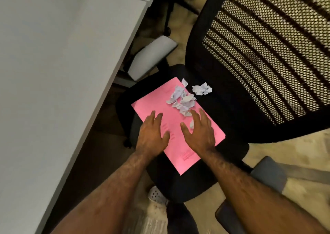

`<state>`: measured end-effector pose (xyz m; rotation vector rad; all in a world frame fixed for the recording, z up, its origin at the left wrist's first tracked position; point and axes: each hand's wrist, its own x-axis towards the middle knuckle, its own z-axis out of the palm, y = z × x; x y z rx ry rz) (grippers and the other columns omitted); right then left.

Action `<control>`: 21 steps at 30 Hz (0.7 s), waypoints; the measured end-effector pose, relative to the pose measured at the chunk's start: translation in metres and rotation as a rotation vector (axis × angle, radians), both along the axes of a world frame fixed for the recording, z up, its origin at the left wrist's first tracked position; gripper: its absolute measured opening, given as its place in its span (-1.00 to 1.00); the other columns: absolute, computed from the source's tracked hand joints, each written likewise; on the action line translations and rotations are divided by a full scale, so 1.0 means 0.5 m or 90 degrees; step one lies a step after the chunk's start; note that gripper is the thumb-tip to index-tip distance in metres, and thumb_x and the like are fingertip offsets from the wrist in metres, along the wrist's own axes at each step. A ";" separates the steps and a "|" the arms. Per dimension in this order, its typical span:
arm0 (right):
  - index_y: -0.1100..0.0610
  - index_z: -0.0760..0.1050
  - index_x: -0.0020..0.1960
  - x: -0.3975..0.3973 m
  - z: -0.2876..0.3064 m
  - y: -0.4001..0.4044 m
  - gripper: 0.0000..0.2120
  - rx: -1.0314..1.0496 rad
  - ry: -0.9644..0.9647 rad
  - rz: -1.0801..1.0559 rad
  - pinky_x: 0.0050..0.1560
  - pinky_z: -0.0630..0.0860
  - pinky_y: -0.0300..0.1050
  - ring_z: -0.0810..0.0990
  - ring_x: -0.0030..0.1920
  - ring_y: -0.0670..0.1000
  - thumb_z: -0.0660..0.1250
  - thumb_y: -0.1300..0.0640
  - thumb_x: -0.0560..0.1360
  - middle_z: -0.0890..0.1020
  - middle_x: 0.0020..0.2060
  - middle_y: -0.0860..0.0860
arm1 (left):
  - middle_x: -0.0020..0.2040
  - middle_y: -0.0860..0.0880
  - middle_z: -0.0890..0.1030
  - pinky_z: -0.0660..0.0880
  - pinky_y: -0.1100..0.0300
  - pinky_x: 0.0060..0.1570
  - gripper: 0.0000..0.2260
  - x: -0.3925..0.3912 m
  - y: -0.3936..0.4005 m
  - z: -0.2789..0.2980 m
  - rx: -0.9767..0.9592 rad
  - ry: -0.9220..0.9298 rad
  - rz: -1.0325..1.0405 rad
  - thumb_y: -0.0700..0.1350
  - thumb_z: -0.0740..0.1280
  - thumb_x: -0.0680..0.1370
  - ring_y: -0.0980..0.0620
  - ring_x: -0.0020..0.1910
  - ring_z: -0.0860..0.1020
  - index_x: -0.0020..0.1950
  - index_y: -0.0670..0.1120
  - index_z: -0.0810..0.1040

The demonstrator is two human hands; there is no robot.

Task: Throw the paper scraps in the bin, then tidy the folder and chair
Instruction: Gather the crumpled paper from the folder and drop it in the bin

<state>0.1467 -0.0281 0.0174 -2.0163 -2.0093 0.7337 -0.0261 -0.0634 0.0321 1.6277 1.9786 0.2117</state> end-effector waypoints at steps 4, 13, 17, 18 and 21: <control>0.02 0.10 0.56 0.033 -0.083 0.033 -0.22 0.017 -0.085 0.001 0.34 0.37 0.25 0.16 0.52 0.18 0.28 -0.28 0.49 0.07 0.58 0.12 | 0.60 -0.14 0.03 0.07 -0.06 0.52 -0.31 0.021 0.116 -0.059 0.017 0.015 -0.060 0.12 0.27 0.54 -0.16 0.55 0.06 0.58 -0.04 0.07; -0.06 0.17 0.55 0.002 -0.166 0.176 -0.21 0.129 -0.111 0.118 0.40 0.27 0.27 0.11 0.55 0.23 0.28 -0.28 0.39 0.13 0.57 0.15 | 0.60 -0.13 0.04 0.04 -0.18 0.50 -0.42 0.030 0.275 -0.148 0.108 0.106 -0.271 0.07 0.07 0.57 -0.20 0.56 0.02 0.57 -0.07 0.12; 0.00 0.36 0.45 -0.011 -0.196 0.200 -0.33 0.075 -0.129 0.128 0.35 0.33 0.25 0.24 0.50 0.22 0.29 -0.18 0.37 0.30 0.50 0.14 | 0.60 -0.09 0.09 0.02 -0.14 0.50 -0.41 0.016 0.303 -0.185 0.082 0.132 -0.355 0.08 0.00 0.54 -0.16 0.56 0.04 0.56 -0.06 0.14; 0.02 0.42 0.40 -0.011 -0.203 0.196 -0.39 0.081 -0.134 0.129 0.32 0.35 0.23 0.30 0.47 0.21 0.27 -0.16 0.38 0.36 0.47 0.14 | 0.59 -0.10 0.13 0.03 -0.12 0.49 -0.42 0.014 0.300 -0.191 0.084 0.133 -0.363 0.09 0.03 0.54 -0.16 0.56 0.07 0.55 -0.05 0.19; 0.07 0.54 0.22 -0.007 -0.217 0.178 -0.56 0.142 -0.162 0.135 0.16 0.45 0.15 0.48 0.28 0.19 0.23 -0.10 0.42 0.52 0.31 0.13 | 0.51 -0.16 0.32 0.14 -0.11 0.46 -0.51 0.010 0.273 -0.206 0.117 0.135 -0.366 0.13 0.08 0.57 -0.18 0.49 0.24 0.41 -0.08 0.42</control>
